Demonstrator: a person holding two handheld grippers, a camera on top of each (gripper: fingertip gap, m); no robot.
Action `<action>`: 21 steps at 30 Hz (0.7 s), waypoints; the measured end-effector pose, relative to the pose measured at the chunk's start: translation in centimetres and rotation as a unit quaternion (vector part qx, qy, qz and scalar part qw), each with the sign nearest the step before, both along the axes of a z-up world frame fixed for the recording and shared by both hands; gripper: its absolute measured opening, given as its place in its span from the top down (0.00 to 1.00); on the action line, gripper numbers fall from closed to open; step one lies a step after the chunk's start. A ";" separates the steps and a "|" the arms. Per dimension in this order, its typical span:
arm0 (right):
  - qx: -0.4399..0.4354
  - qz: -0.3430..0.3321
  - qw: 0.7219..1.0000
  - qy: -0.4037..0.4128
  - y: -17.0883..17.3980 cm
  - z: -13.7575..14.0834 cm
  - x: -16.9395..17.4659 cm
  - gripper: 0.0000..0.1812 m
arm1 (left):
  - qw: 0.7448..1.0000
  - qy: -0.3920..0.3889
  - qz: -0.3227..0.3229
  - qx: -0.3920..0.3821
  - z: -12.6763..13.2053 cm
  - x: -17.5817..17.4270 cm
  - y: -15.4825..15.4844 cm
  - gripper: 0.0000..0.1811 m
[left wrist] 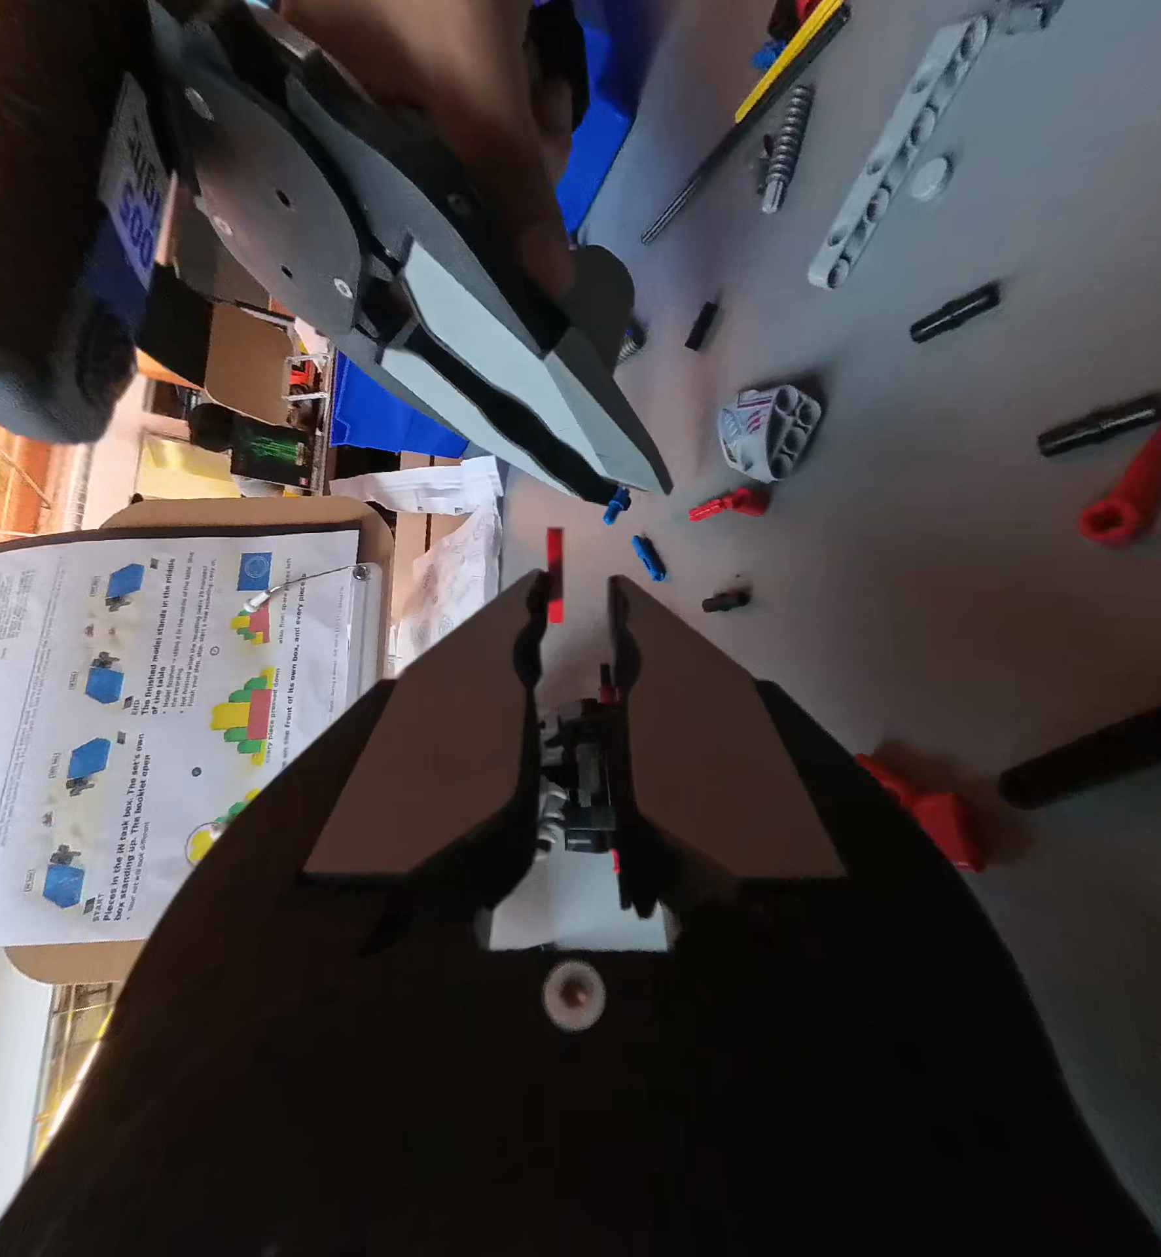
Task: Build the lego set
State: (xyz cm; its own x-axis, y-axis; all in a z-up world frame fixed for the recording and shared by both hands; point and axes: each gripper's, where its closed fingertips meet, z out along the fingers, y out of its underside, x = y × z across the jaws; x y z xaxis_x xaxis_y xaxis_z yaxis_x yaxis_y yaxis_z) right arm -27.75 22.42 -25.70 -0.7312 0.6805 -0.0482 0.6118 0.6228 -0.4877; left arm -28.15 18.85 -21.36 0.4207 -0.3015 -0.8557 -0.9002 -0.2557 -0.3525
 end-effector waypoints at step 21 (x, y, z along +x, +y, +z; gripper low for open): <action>-0.185 -0.026 0.976 -0.115 -2.0 0.5 1.1 0.71 | 0.893 -0.407 -0.025 -0.191 -2.8 5.2 -1.4 0.68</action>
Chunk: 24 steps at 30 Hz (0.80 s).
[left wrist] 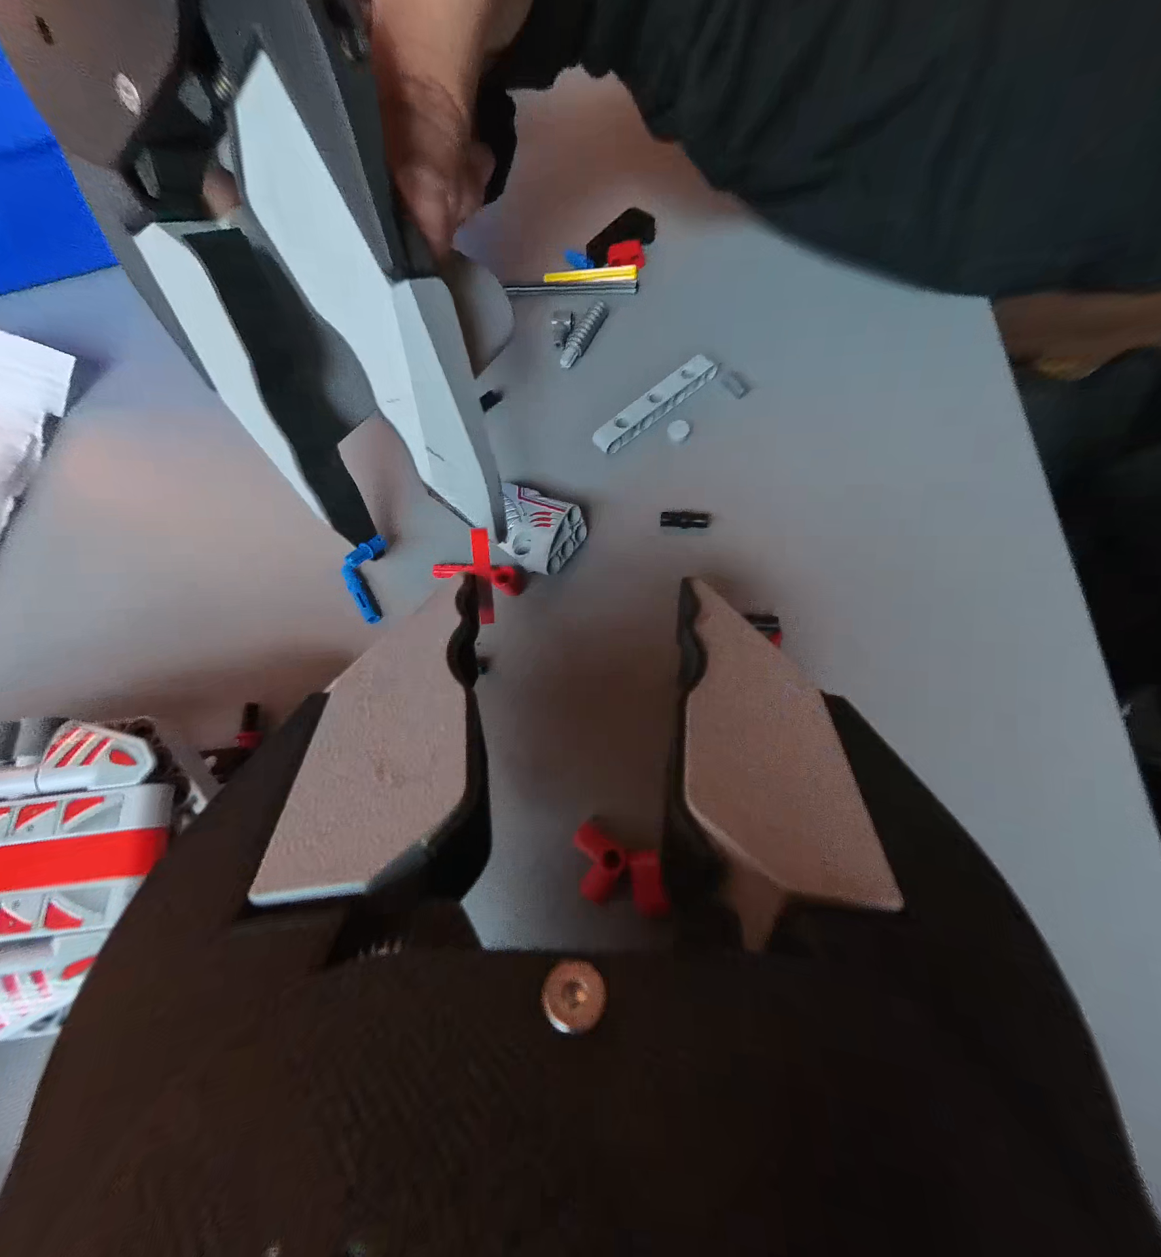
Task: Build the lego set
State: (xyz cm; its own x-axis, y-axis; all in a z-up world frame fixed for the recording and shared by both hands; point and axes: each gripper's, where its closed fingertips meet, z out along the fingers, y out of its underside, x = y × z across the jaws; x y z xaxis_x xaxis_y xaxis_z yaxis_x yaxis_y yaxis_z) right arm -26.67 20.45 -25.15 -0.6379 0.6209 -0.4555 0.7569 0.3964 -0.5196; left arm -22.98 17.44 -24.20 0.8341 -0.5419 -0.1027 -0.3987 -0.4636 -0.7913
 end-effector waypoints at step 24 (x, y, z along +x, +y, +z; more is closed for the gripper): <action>-0.010 0.102 0.993 0.052 -3.5 1.9 2.0 0.75 | 0.996 -0.036 0.049 0.071 3.1 -2.0 0.6 0.82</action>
